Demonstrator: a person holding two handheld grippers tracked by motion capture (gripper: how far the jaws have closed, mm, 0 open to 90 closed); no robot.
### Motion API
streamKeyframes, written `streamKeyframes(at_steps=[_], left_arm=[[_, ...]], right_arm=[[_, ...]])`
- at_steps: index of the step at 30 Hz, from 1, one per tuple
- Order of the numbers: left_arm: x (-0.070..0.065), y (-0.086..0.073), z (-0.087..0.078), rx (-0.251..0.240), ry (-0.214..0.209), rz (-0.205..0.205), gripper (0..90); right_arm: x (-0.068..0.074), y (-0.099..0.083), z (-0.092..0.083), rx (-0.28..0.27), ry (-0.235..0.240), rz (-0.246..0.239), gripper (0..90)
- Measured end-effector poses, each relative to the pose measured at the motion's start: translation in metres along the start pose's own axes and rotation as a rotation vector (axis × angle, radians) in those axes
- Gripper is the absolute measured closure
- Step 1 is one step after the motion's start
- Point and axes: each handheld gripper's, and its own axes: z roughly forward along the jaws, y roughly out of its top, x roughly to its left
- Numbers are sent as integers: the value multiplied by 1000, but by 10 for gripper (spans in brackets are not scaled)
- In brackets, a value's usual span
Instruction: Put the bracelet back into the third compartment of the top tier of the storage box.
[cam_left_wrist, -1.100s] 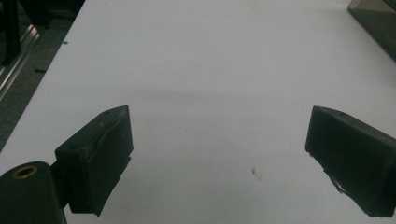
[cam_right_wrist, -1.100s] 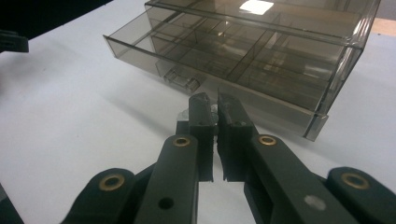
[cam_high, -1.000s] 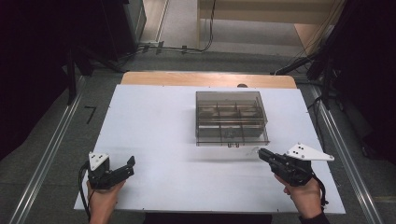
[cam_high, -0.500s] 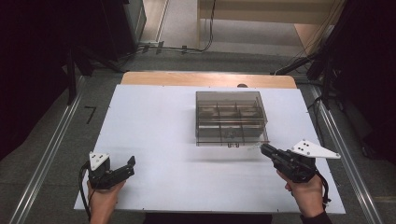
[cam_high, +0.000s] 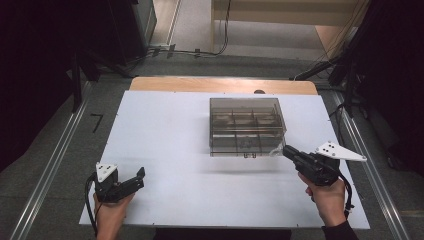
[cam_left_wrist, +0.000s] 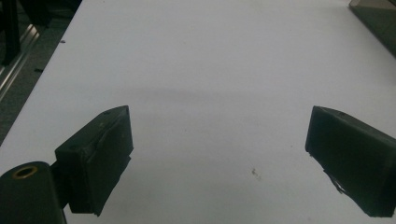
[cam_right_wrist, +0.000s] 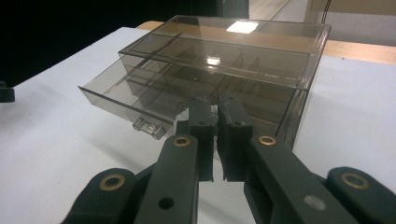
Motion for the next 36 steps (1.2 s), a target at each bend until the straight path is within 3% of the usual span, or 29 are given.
streamKeyframes(at_steps=[16,32,36], left_arm=[[0,0,0,-1,2,0,78],[0,0,0,1,3,-1,78],[0,0,0,0,2,-1,78]], right_arm=[[-4,8,7,-29,-8,3,828],[-16,5,29,8,-29,18,828],[-16,4,31,29,-43,-5,827]])
